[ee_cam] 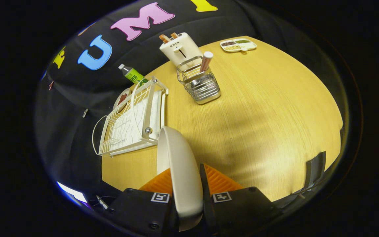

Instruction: Take the plate from the dish rack, then take the spoon from the basket and place it into the plate.

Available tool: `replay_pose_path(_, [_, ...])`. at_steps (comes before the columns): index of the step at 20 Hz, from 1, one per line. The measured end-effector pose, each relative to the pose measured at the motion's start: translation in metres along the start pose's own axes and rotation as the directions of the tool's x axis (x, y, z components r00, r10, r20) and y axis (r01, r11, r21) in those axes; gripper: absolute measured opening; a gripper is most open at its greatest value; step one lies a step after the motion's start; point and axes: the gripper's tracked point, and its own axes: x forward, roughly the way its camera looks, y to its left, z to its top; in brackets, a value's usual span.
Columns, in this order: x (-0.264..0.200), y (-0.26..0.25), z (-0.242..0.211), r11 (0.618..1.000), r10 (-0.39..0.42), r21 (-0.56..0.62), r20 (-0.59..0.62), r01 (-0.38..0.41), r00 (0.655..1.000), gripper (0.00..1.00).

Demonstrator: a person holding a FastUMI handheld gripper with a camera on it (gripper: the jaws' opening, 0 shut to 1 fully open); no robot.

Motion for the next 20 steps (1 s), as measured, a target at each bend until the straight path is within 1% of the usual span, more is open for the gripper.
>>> replay_pose_path(1, [0.003, 0.002, -0.001, 1.000, 0.018, 0.024, 0.000, -0.018, 1.000, 0.33])
replay_pose_path(3, [0.010, -0.001, -0.002, 0.998, 0.026, 0.058, -0.009, -0.026, 1.000, 0.33])
replay_pose_path(5, [0.019, -0.013, -0.002, 0.998, -0.026, 0.055, -0.014, 0.027, 1.000, 0.35])
replay_pose_path(7, [0.023, -0.020, 0.001, 0.997, -0.058, 0.053, -0.001, 0.058, 0.998, 0.48])
replay_pose_path(9, [0.026, -0.030, 0.002, 0.994, -0.104, 0.035, 0.005, 0.104, 0.995, 0.55])
replay_pose_path(10, [0.028, -0.035, 0.002, 0.992, -0.124, 0.022, 0.006, 0.124, 0.992, 0.60])
replay_pose_path(12, [0.027, -0.042, 0.005, 0.986, -0.168, 0.000, 0.014, 0.168, 0.986, 0.66])
replay_pose_path(15, [0.025, -0.062, 0.011, 0.964, -0.259, -0.057, 0.043, 0.261, 0.965, 0.75])
replay_pose_path(17, [0.020, -0.066, 0.017, 0.957, -0.277, -0.070, 0.067, 0.281, 0.959, 0.79])
replay_pose_path(19, [0.012, -0.069, 0.027, 0.951, -0.290, -0.080, 0.104, 0.299, 0.951, 0.87])
replay_pose_path(20, [0.008, -0.068, 0.033, 0.949, -0.291, -0.089, 0.125, 0.303, 0.948, 0.88])
